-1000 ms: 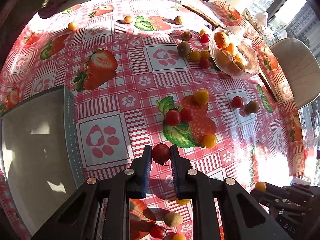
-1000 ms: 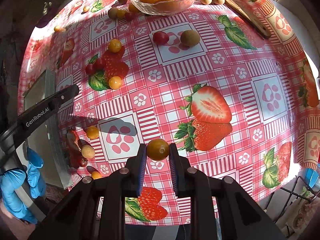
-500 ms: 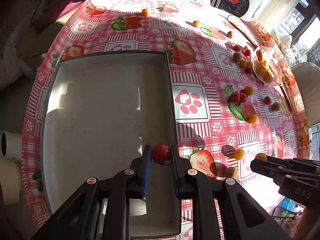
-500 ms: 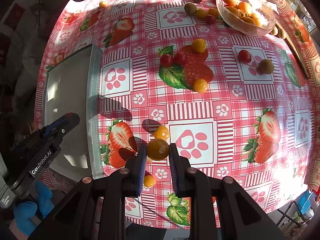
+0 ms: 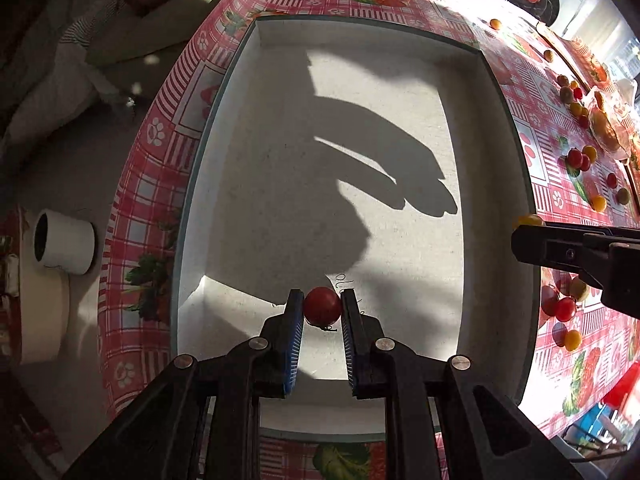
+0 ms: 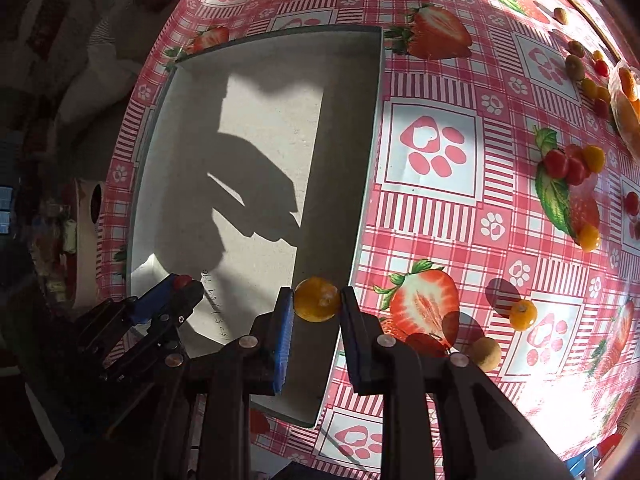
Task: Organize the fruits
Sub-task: 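Carry both tomatoes into the white tray and open both grippers to release, then grasp the kiwi with the right gripper while the left gripper grasps a yellow tomato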
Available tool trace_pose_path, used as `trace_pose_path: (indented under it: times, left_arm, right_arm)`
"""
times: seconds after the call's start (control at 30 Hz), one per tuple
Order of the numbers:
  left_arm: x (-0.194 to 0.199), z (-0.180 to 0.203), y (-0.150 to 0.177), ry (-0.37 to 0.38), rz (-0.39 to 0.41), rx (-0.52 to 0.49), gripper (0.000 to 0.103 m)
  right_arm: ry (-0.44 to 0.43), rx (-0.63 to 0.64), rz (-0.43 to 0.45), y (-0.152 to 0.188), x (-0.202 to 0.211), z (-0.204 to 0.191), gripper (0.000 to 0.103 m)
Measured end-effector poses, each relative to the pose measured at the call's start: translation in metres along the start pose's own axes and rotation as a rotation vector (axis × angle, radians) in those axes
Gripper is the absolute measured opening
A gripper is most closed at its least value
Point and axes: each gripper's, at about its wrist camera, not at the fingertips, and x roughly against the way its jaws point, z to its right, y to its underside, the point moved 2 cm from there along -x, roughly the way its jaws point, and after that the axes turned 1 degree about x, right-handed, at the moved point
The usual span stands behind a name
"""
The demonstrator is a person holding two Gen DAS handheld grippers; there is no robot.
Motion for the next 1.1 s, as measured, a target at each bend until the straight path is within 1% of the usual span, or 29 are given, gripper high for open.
trace_pose_path:
  times: [0.07,0.17,0.27,0.37,0.4,0.43,0.47,0.5,0.53,0.57,0.6,0.63,0.7,0.77,0.8,0.83,0.87,0.93,1.03,1.1]
  left_arm:
    - [-0.002,-0.003,0.003,0.001,-0.007,0.001,0.020]
    - [-0.001,-0.006,0.004,0.004,0.004,0.003,0.020]
    - [0.000,-0.008,0.004,-0.002,0.013,-0.011,0.020]
    - [-0.004,0.001,0.001,-0.015,0.005,-0.030,0.022]
    - [-0.004,0.003,0.000,-0.038,0.008,-0.038,0.033]
    - [-0.004,0.003,0.000,-0.059,0.010,-0.044,0.066]
    - [-0.004,0.003,0.000,-0.071,0.019,-0.044,0.082]
    - [0.000,0.003,0.000,-0.077,0.044,-0.041,0.088]
    - [0.001,0.003,-0.001,-0.077,0.051,-0.045,0.088]
    - [0.002,0.004,-0.001,-0.076,0.042,-0.052,0.088]
    - [0.001,0.005,0.000,-0.082,0.032,-0.059,0.088]
    - [0.001,0.007,0.000,-0.085,0.026,-0.065,0.088]
    - [0.004,0.010,-0.002,-0.077,0.024,-0.075,0.088]
    - [0.010,0.016,-0.005,-0.069,0.029,-0.083,0.088]
    - [0.014,0.020,-0.008,-0.062,0.036,-0.088,0.088]
    - [0.018,0.024,-0.010,-0.055,0.042,-0.093,0.088]
    - [0.022,0.031,-0.013,-0.048,0.048,-0.101,0.088]
    - [0.028,0.046,-0.020,-0.029,0.058,-0.125,0.088]
    - [0.038,0.078,-0.029,0.005,0.082,-0.185,0.088]
    - [0.043,0.101,-0.032,0.032,0.094,-0.230,0.088]
  right_arm:
    - [-0.012,-0.004,-0.014,-0.004,-0.006,-0.004,0.028]
    - [0.002,0.023,-0.021,-0.011,-0.016,-0.012,0.028]
    - [0.011,0.021,-0.048,-0.013,-0.030,-0.012,0.028]
    - [0.020,0.025,-0.064,-0.014,-0.039,-0.011,0.028]
    - [0.021,0.027,-0.068,-0.014,-0.040,-0.010,0.028]
    - [0.017,0.028,-0.075,-0.014,-0.040,-0.009,0.028]
    - [0.009,0.025,-0.077,-0.013,-0.040,-0.008,0.028]
    - [0.005,0.018,-0.074,-0.018,-0.040,-0.008,0.033]
    - [0.002,0.015,-0.067,-0.017,-0.036,-0.005,0.044]
    - [-0.001,0.011,-0.055,-0.017,-0.031,-0.002,0.051]
    - [-0.010,0.005,-0.035,-0.016,-0.023,0.002,0.064]
    - [-0.016,-0.002,-0.016,-0.015,-0.014,0.007,0.072]
    - [-0.034,-0.016,0.012,-0.016,-0.001,0.016,0.074]
    - [-0.020,-0.034,0.038,-0.014,0.012,0.030,0.076]
    - [-0.013,-0.050,0.050,-0.018,0.014,0.034,0.076]
    - [-0.008,-0.069,0.057,-0.013,0.021,0.046,0.076]
    - [0.003,-0.094,0.065,-0.014,0.023,0.046,0.076]
    - [0.030,-0.146,0.072,0.004,0.035,0.067,0.076]
    - [0.084,-0.237,0.076,0.026,0.040,0.107,0.076]
    - [0.111,-0.296,0.078,0.039,0.043,0.126,0.076]
